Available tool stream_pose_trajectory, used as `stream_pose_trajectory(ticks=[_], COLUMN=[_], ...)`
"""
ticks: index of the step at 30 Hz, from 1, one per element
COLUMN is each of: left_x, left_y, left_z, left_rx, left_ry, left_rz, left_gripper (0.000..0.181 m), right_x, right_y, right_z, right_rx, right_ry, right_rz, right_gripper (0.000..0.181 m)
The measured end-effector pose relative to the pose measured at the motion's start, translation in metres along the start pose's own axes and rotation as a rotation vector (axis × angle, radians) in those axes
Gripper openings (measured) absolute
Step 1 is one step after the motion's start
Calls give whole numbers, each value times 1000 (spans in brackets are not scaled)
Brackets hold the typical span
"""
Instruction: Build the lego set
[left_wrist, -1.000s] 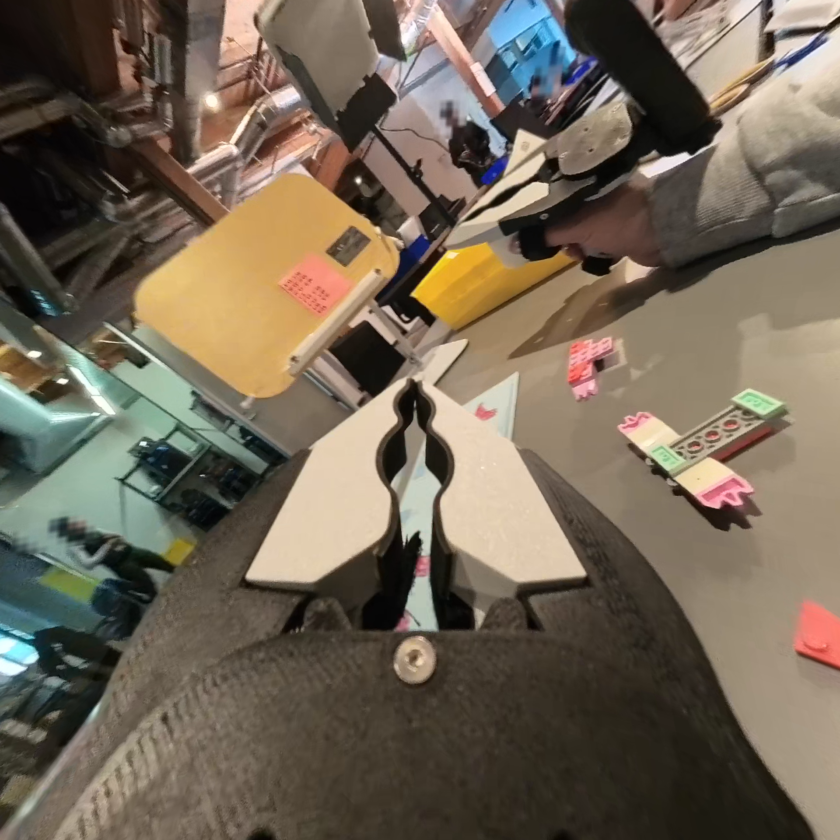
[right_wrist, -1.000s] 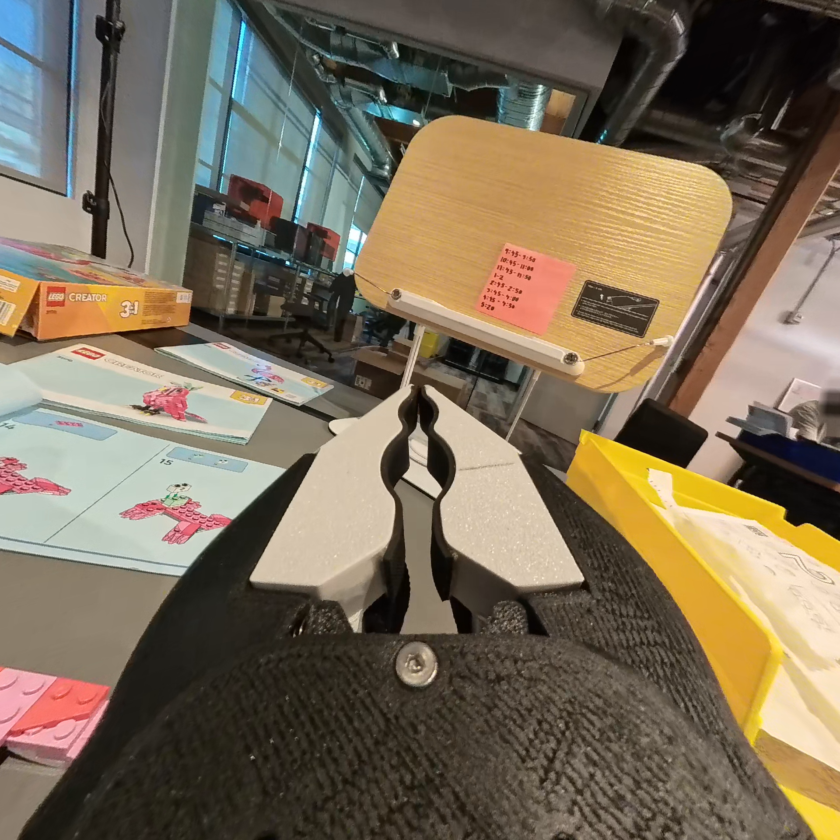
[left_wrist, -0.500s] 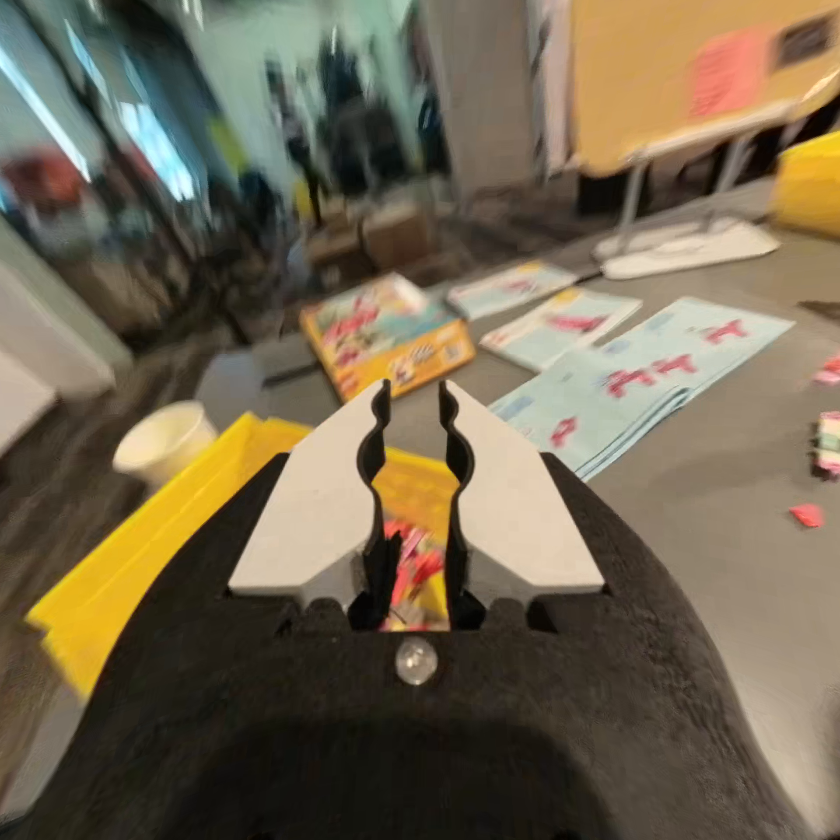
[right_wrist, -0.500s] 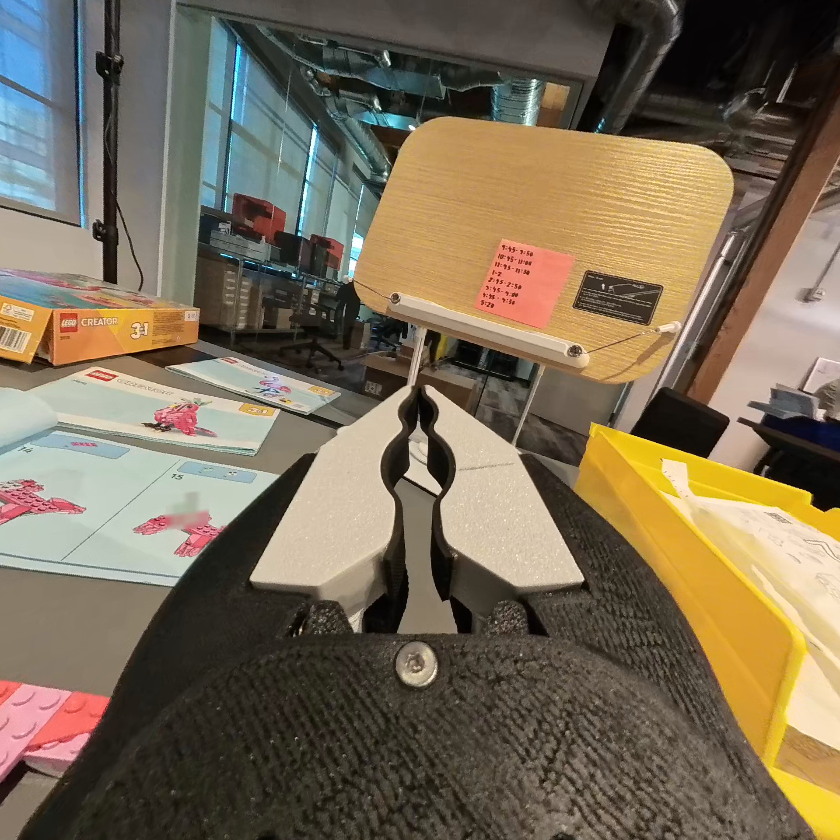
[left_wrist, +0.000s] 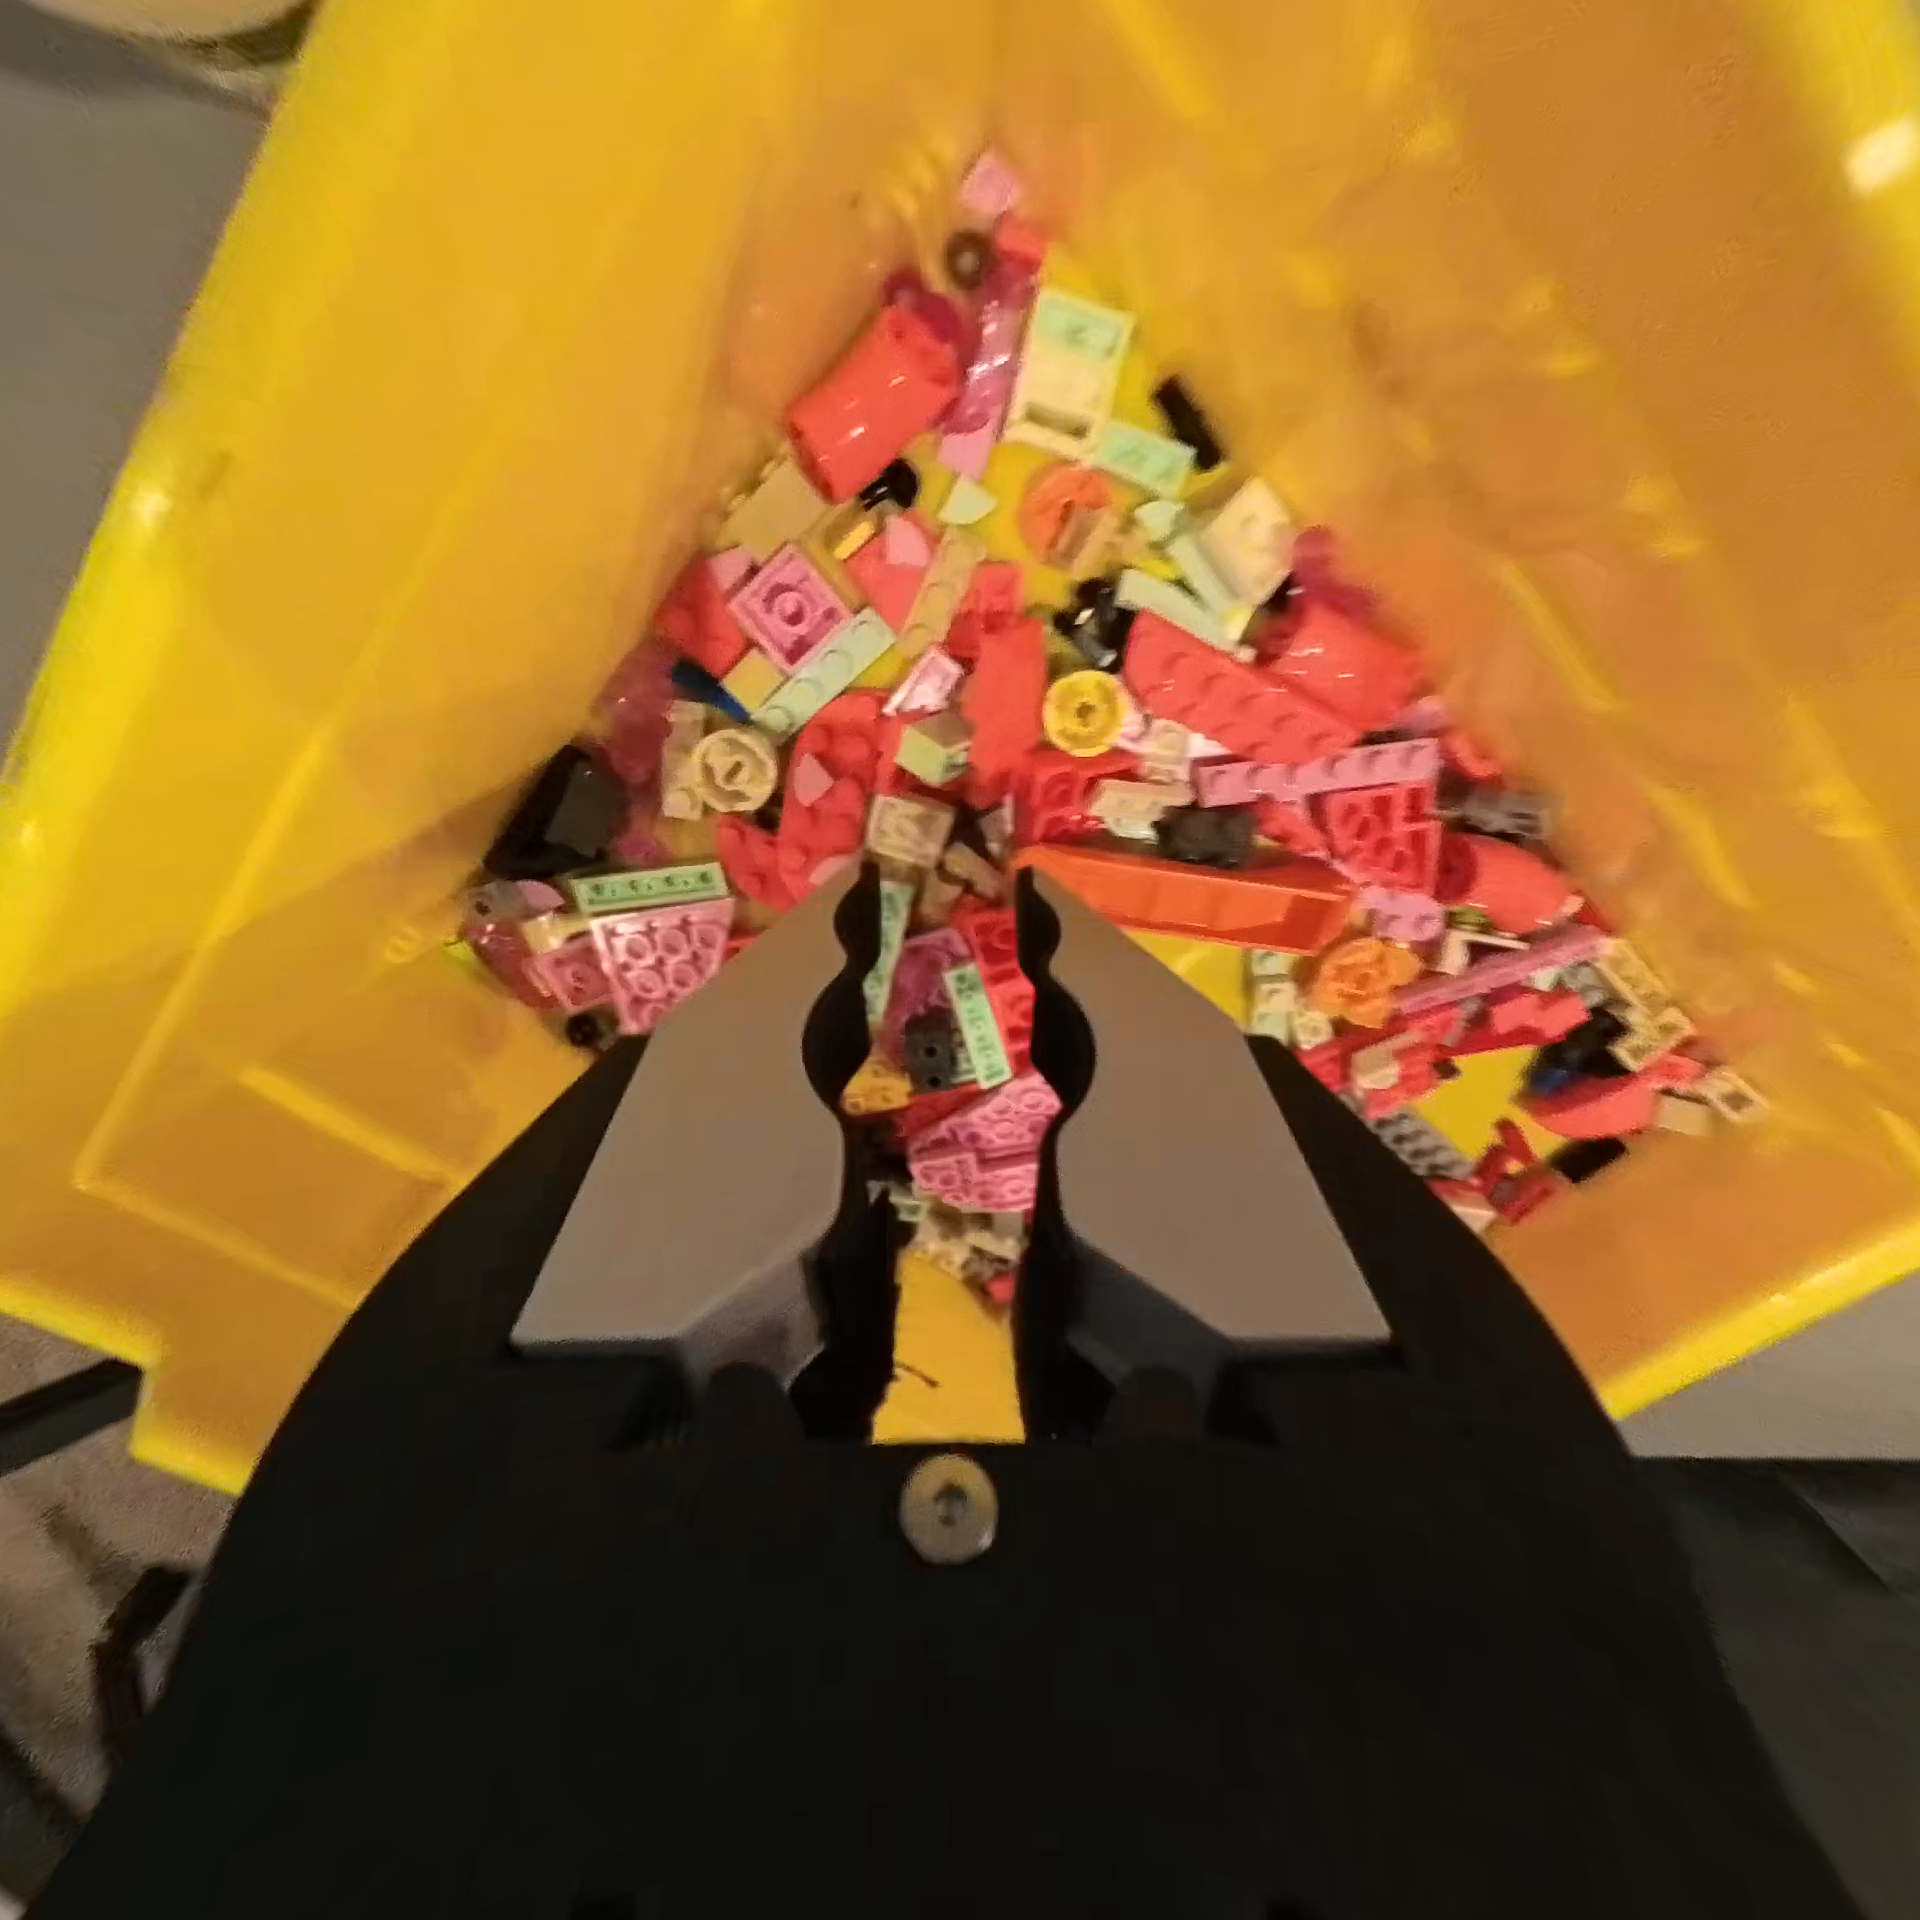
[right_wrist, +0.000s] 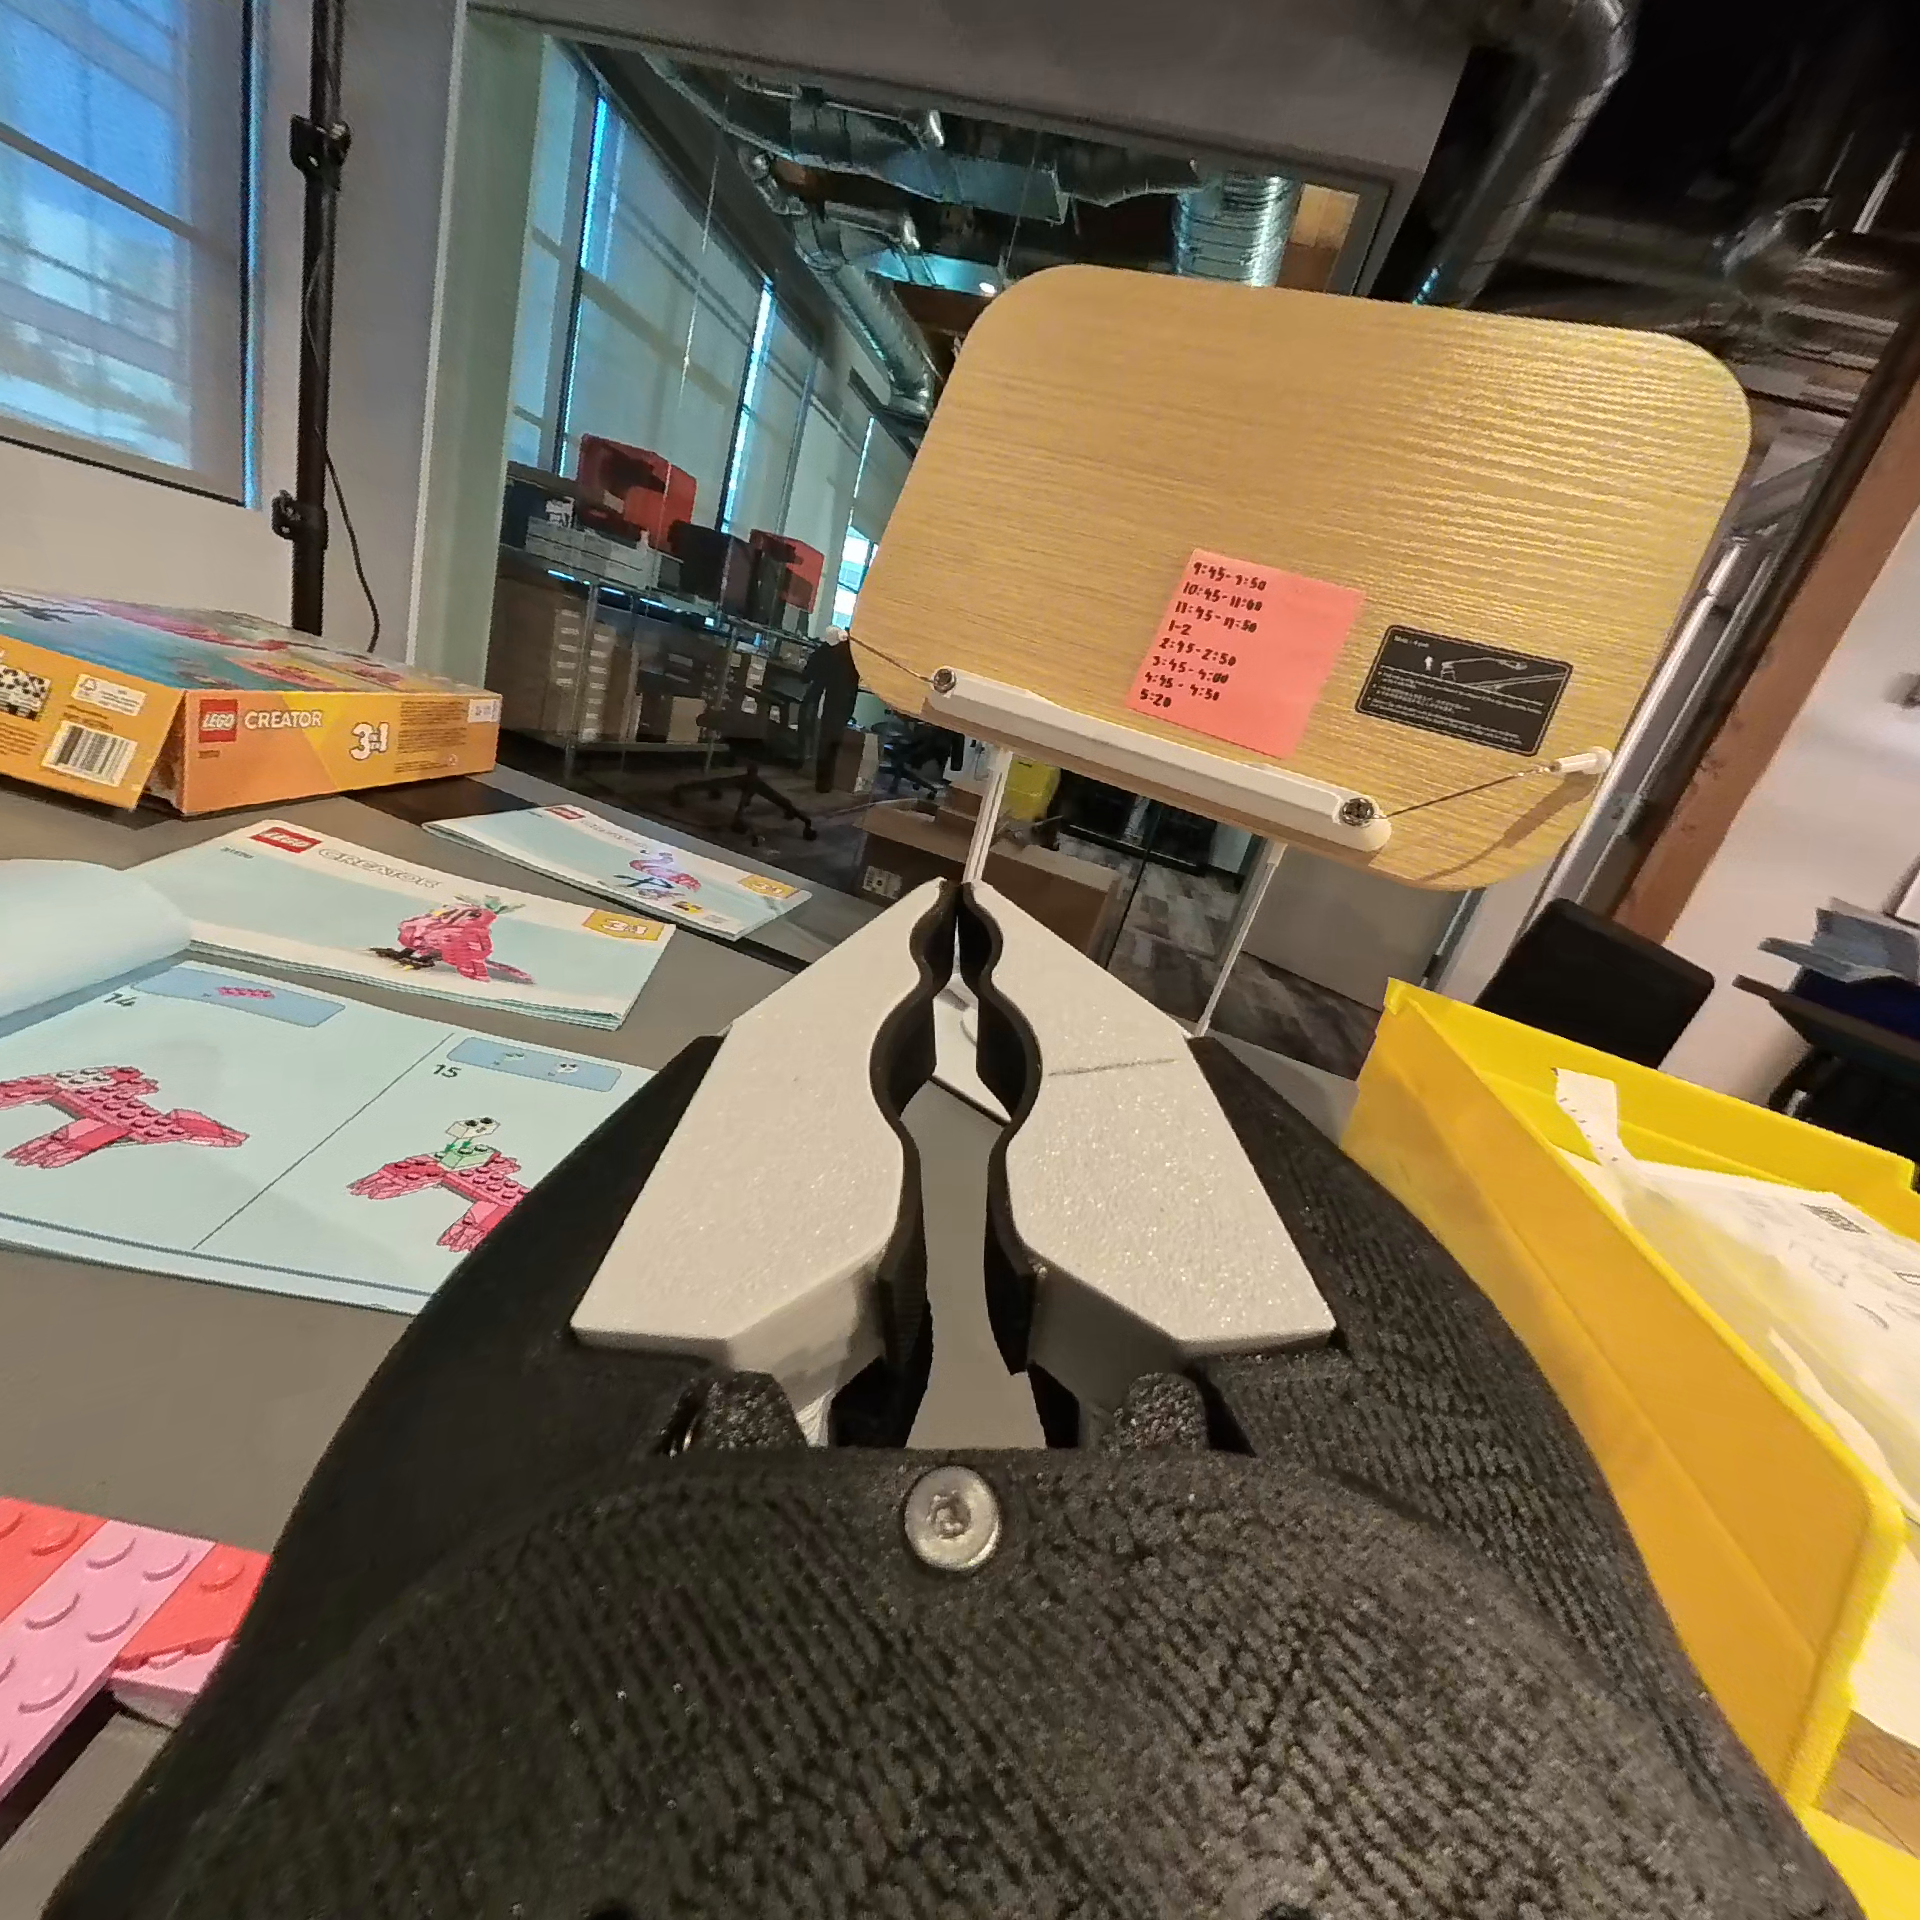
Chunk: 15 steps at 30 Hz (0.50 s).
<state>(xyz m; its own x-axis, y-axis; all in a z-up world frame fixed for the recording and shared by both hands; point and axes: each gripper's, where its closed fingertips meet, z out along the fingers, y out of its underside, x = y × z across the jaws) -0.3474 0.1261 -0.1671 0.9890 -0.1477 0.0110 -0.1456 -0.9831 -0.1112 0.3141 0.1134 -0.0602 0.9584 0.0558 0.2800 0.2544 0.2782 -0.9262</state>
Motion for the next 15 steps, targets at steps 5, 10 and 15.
stream_pose_trajectory(ticks=[5, 10, 15], left_x=[-10, -11, -5], left_y=[1, -4, -5], left_z=[11, 14, 13], left_rx=[-10, 24, 43], left_ry=[-43, 3, 21], left_rz=[-6, -45, -27], left_gripper=[20, 20, 24], right_x=[-3, -4, -5], right_y=[1, 2, 3], right_z=[2, 3, 3], right_rx=[-6, -11, -14], right_ry=[-14, -21, -27], right_rz=[1, 8, 8], right_gripper=[0, 0, 0])
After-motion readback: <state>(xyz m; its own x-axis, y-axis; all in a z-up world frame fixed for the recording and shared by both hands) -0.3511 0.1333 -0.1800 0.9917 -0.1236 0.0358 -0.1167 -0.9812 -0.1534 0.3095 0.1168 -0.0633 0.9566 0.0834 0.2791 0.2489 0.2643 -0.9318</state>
